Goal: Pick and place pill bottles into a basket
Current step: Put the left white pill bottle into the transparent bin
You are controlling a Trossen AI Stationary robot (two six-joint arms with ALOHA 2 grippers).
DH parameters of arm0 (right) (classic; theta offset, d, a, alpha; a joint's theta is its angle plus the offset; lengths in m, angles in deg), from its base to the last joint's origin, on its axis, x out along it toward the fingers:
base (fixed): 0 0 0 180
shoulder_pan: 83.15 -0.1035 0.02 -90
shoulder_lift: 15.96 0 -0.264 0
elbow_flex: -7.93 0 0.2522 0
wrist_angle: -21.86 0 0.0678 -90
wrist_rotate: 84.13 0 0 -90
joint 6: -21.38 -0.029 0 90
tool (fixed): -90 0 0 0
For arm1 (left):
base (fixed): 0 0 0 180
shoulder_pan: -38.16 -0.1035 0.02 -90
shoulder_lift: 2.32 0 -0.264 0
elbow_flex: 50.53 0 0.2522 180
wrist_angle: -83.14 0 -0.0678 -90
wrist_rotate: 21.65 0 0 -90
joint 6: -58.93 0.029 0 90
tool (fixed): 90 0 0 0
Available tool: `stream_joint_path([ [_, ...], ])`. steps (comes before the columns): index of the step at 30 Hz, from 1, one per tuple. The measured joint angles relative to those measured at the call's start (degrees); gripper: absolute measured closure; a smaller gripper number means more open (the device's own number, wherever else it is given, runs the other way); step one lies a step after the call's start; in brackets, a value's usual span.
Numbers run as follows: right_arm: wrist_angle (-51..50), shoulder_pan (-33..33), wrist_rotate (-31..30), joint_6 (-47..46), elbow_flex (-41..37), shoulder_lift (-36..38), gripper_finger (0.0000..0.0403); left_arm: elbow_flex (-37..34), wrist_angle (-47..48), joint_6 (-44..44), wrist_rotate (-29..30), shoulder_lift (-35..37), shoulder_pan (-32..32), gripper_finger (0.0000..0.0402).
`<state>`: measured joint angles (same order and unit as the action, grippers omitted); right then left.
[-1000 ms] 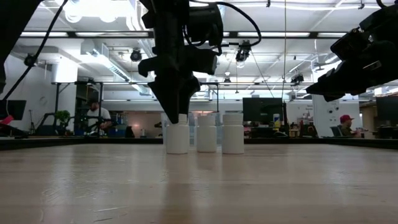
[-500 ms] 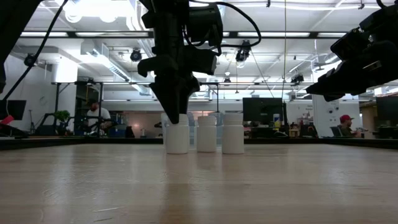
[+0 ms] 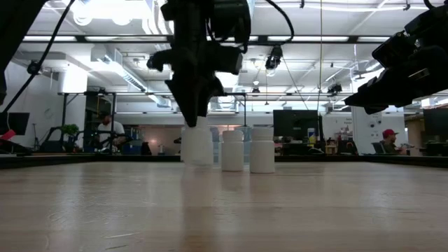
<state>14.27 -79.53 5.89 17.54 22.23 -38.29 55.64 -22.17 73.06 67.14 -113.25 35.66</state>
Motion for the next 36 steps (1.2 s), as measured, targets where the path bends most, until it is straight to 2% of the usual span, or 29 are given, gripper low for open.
stream_joint_path([
  [9, 0.0, 0.0, 0.0, 0.0, 0.0, 0.0, 0.0394, 11.5, 5.7, 5.7, -0.1, 0.3, -0.6, 0.0258],
  [15, 0.0, 0.0, 0.0, 0.0, 0.0, 0.0, 0.0394, 17.7, 6.6, 10.9, 0.6, 0.3, -4.1, 0.0258],
  [27, 0.0, 0.0, 0.0, 0.0, 0.0, 0.0, 0.0394, 17.9, 3.0, 14.9, -0.1, 0.2, -15.7, 0.0258],
  [36, 0.0, 0.0, 0.0, 0.2, 0.0, 0.0, 0.0394, 15.8, 1.5, 16.6, -2.7, -0.1, -16.4, 0.0258],
])
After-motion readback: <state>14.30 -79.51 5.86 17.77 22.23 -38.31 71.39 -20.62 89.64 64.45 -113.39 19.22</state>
